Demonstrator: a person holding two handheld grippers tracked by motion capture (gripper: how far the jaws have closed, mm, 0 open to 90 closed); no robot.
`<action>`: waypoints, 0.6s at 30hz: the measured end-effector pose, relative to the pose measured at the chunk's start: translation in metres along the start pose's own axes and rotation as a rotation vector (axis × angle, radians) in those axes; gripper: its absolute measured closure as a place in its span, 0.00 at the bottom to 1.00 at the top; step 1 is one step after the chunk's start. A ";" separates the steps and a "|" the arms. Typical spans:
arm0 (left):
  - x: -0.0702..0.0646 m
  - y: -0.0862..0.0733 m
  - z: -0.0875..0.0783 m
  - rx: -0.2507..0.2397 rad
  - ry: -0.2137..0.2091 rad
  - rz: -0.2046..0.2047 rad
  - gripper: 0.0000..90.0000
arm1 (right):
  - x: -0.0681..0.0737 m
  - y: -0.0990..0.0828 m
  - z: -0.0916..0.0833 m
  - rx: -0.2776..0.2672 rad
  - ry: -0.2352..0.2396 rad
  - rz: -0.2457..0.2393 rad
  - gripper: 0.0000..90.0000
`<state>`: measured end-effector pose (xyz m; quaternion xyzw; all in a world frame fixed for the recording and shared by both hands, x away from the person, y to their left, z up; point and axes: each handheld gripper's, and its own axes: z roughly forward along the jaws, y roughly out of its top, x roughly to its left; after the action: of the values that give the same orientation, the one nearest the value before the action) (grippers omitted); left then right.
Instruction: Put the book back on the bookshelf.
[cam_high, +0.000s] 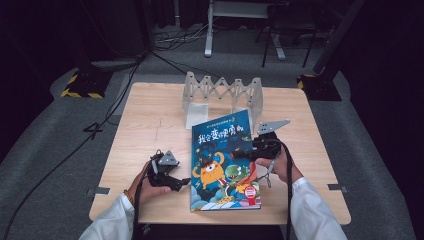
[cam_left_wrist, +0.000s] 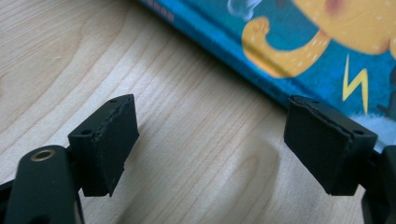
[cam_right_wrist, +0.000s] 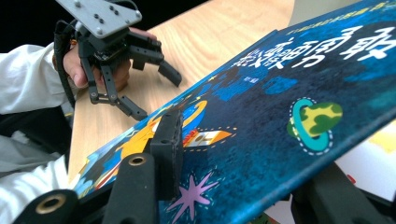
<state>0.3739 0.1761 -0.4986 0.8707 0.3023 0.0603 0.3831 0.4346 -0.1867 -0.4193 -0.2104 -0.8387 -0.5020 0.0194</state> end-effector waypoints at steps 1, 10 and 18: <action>-0.001 0.002 -0.002 -0.016 -0.007 -0.005 0.20 | 0.002 0.001 -0.002 -0.010 -0.010 -0.017 0.65; -0.004 0.029 -0.004 -0.084 -0.068 -0.015 0.19 | 0.013 0.002 -0.011 -0.058 -0.045 -0.098 0.65; -0.005 0.041 0.007 -0.085 -0.108 0.002 0.17 | 0.018 0.000 -0.014 -0.094 -0.052 -0.141 0.65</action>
<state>0.3916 0.1473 -0.4738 0.8559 0.2775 0.0263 0.4356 0.4159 -0.1932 -0.4082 -0.1645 -0.8271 -0.5353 -0.0479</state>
